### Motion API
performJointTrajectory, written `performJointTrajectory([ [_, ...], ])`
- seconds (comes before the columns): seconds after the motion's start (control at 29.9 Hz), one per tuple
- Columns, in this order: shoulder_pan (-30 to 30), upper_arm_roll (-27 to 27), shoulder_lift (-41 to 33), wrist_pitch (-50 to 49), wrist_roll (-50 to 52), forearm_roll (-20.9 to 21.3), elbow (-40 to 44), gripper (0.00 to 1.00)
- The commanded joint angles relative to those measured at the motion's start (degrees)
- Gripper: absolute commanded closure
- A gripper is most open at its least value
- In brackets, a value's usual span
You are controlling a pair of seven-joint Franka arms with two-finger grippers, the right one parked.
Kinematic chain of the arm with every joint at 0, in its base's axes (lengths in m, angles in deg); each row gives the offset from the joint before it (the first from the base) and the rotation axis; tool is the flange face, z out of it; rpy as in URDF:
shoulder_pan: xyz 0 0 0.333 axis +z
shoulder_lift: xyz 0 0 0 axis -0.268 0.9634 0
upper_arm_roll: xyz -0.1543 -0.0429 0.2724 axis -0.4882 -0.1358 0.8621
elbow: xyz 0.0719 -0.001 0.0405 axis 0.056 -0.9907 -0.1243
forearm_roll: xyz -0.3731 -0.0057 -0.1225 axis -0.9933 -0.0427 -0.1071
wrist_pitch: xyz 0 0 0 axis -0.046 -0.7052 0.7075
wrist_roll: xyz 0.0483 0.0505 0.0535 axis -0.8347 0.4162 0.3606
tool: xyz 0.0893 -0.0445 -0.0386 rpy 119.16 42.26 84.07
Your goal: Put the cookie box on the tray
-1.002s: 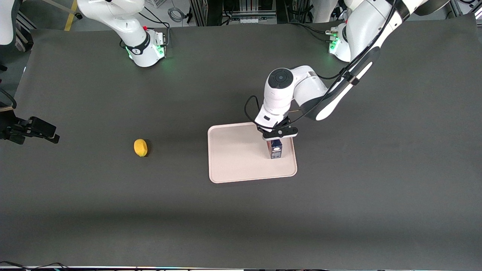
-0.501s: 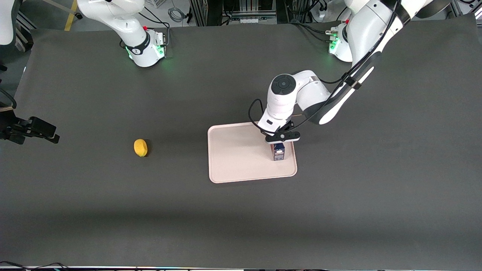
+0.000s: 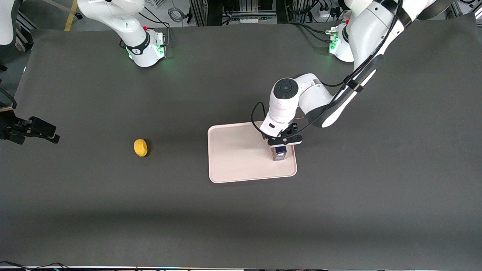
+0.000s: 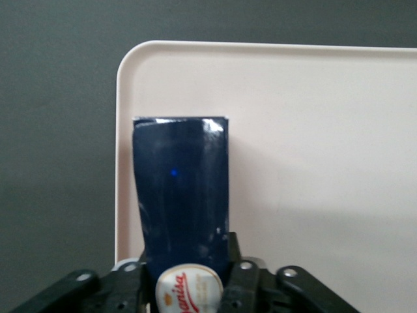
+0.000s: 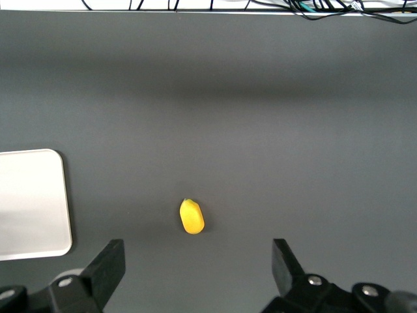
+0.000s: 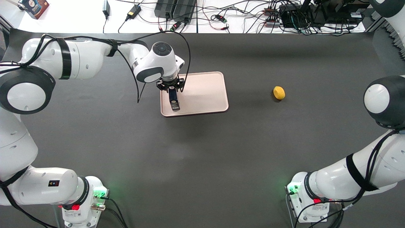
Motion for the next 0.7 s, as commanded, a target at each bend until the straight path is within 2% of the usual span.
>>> performJointTrajectory([
  [0.0,-0.5,0.2,1.1,0.2,-0.7,0.9,1.5,0.00],
  [0.47,-0.1,-0.3,-0.2,-3.9,-2.2,0.5,4.2,0.00],
  [0.67,0.2,-2.7,-1.5,-12.4,-6.2,-1.2,8.7,0.00],
])
